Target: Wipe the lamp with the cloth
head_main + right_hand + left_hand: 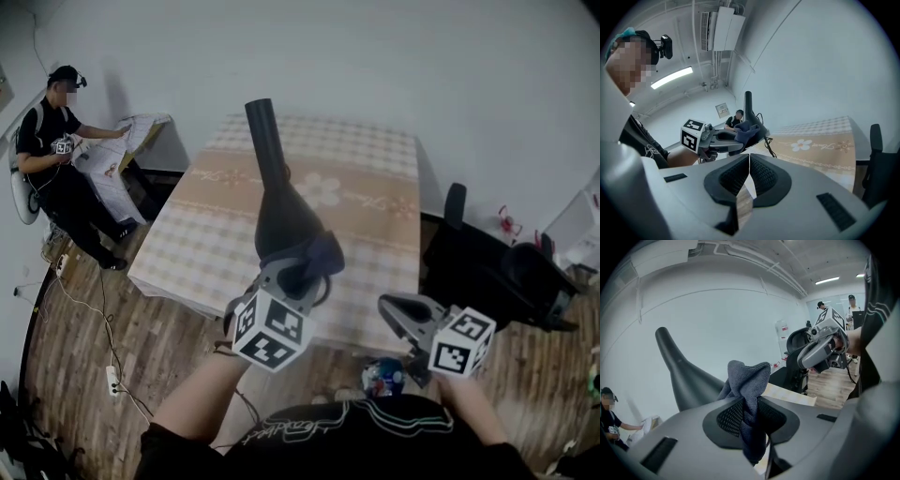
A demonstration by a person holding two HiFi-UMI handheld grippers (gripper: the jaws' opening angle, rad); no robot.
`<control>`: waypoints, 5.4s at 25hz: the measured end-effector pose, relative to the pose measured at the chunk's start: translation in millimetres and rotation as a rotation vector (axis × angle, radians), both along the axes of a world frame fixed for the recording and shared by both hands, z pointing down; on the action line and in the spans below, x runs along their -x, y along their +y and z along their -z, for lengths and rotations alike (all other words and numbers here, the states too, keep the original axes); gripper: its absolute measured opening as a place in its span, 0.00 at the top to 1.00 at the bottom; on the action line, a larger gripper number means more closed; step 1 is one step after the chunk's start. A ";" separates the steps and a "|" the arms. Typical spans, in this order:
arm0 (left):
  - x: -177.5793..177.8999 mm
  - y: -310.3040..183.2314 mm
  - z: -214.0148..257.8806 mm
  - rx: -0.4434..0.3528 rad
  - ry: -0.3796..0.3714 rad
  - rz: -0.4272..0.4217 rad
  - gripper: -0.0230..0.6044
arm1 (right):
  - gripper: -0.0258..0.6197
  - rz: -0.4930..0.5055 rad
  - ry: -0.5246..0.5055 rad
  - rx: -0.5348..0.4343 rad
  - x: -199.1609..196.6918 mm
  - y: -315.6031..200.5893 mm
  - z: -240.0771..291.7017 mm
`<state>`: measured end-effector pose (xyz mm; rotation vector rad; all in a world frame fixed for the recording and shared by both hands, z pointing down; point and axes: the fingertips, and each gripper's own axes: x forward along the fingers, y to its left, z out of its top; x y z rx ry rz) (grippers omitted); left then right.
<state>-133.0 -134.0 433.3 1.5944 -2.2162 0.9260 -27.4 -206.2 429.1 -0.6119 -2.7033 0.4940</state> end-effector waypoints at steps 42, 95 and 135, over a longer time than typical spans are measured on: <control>26.0 -21.2 145.7 0.000 -0.287 0.614 0.85 | 0.94 0.538 -0.051 0.010 77.9 -56.2 -21.1; 131.4 -44.4 123.8 0.259 -0.397 0.723 0.85 | 0.94 0.474 -0.103 0.031 105.5 -99.9 -10.0; 13.9 -66.6 -6.3 0.029 0.006 0.655 0.85 | 0.94 0.518 -0.114 0.015 89.1 -75.9 -5.0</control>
